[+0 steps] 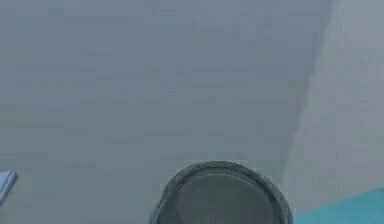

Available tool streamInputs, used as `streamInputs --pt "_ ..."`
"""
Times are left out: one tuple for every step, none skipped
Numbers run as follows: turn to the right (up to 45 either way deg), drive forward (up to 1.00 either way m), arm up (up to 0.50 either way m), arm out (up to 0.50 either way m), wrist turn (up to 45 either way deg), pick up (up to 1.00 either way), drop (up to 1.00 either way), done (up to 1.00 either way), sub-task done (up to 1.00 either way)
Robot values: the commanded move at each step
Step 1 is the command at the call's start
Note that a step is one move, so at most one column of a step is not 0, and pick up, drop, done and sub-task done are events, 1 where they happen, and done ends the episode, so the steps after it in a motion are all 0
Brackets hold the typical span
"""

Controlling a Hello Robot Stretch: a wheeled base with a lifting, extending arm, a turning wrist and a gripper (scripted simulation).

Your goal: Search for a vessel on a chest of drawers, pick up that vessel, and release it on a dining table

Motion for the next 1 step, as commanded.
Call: streamInputs --pt "45.0 0.00 0.00 0.00 0.0 0.00 0.00 0.00 0.00"
